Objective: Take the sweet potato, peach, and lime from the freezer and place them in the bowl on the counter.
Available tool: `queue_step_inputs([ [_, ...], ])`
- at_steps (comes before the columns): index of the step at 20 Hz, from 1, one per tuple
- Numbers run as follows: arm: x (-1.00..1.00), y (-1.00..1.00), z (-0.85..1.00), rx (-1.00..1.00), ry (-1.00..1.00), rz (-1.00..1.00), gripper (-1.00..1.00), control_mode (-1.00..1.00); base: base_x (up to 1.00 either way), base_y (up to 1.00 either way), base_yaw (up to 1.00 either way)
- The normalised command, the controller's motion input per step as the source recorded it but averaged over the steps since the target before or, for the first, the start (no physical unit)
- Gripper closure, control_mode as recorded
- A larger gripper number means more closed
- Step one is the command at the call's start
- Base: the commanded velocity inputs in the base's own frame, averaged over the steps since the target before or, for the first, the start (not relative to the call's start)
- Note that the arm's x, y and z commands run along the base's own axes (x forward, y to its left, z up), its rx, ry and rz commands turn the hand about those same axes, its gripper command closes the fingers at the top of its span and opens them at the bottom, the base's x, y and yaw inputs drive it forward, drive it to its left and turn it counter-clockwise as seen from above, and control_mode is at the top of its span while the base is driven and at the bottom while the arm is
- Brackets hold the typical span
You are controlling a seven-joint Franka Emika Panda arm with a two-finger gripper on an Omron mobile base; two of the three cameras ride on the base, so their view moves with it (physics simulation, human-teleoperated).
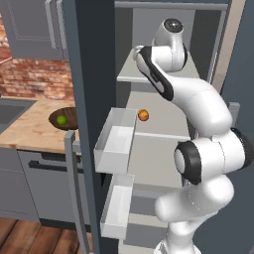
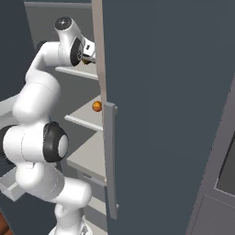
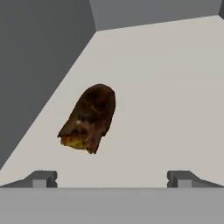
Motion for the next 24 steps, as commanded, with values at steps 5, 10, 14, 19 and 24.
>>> queue_step_inputs([
  [5, 0.14, 0.00, 0.00, 0.00, 0.00, 0.01, -1.00, -1.00, 0.00, 0.00, 0.00],
  [10, 0.20, 0.01, 0.00, 0.00, 0.00, 0.01, -1.00, -1.00, 0.00, 0.00, 0.00],
  [14, 0.29, 0.01, -0.06, 0.00, 0.01, 0.00, -1.00, -1.00, 0.00, 0.00, 0.00],
  [19, 0.34, 0.01, -0.02, 0.00, 0.00, 0.00, -1.00, -1.00, 0.00, 0.00, 0.00],
  [24, 0.28, 0.13, 0.00, 0.00, 0.00, 0.00, -1.00, -1.00, 0.00, 0.00, 0.00],
])
